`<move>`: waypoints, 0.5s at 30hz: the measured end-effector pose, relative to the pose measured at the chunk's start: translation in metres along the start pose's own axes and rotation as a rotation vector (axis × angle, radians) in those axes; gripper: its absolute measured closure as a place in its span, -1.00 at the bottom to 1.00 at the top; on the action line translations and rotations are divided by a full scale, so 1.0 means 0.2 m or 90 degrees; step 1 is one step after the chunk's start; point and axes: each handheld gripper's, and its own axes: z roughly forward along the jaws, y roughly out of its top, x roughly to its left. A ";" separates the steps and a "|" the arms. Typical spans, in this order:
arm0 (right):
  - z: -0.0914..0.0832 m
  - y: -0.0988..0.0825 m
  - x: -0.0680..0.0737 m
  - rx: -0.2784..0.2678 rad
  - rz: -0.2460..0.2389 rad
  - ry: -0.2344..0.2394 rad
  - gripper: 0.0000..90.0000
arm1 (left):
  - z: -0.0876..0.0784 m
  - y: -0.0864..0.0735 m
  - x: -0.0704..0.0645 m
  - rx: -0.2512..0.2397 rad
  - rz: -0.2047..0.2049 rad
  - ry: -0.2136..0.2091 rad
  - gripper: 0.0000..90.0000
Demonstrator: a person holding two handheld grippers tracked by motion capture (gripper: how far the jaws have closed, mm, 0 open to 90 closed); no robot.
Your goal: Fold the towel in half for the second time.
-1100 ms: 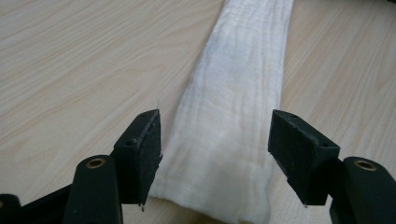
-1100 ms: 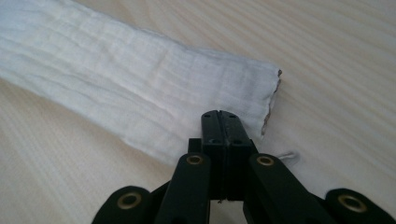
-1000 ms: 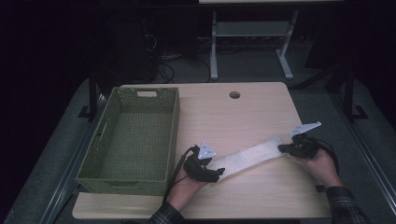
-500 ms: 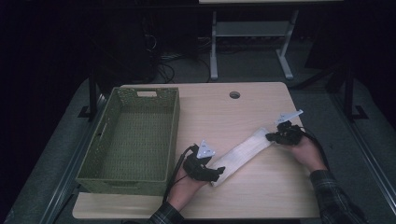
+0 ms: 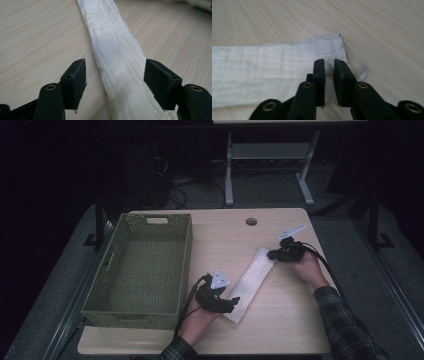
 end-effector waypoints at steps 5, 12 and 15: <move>-0.15 -0.05 0.05 -0.037 0.025 0.021 0.41 | 0.00 -0.01 0.02 -0.004 -0.012 0.006 -0.07; -0.24 -0.15 0.15 -0.049 0.019 0.022 0.03 | 0.04 -0.01 0.05 0.027 -0.015 0.029 0.70; -0.27 -0.20 0.19 -0.050 0.027 0.022 -0.04 | 0.06 -0.02 0.07 0.049 -0.025 0.028 0.91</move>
